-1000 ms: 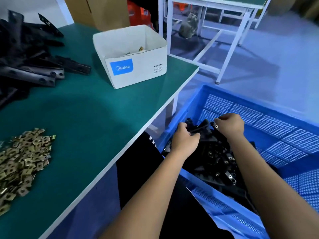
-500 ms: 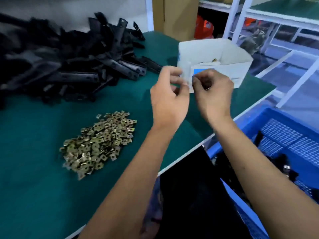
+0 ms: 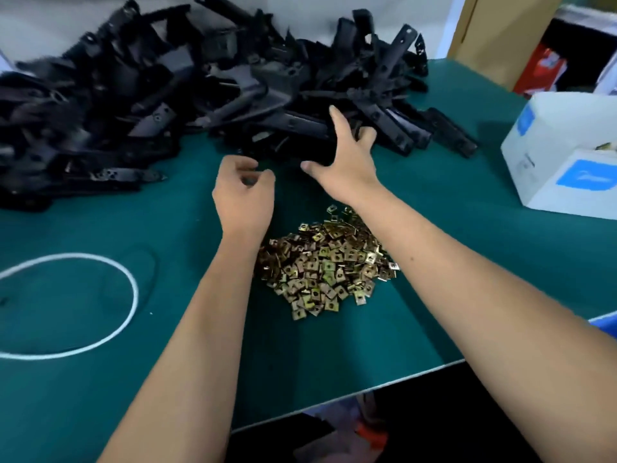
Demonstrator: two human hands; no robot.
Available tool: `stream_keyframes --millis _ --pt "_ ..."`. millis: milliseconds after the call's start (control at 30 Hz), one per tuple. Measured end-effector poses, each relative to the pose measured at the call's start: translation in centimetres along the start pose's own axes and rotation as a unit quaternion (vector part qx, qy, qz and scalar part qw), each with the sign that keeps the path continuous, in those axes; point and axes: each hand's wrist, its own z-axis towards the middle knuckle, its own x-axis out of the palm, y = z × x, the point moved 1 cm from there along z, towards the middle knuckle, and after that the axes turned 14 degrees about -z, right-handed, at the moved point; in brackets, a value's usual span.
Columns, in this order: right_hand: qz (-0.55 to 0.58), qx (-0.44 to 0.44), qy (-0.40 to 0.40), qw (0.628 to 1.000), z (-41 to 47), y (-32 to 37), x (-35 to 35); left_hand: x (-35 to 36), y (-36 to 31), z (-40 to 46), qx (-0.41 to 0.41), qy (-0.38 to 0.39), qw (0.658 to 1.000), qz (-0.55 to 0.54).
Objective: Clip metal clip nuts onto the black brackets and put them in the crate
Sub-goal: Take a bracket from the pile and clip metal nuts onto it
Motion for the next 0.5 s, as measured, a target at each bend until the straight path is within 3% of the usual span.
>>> stream_keyframes --millis 100,233,500 --pt "0.044 0.035 0.028 0.998 1.4 0.8 1.2 0.0 0.2 0.9 -0.065 -0.01 0.994 -0.088" --pt "0.042 -0.031 0.042 0.998 2.2 2.2 2.3 0.2 0.1 1.5 -0.127 -0.015 0.975 -0.183" --pt "0.007 -0.187 0.168 0.968 1.5 8.3 5.3 -2.6 0.3 3.4 -0.101 -0.142 0.957 -0.231"
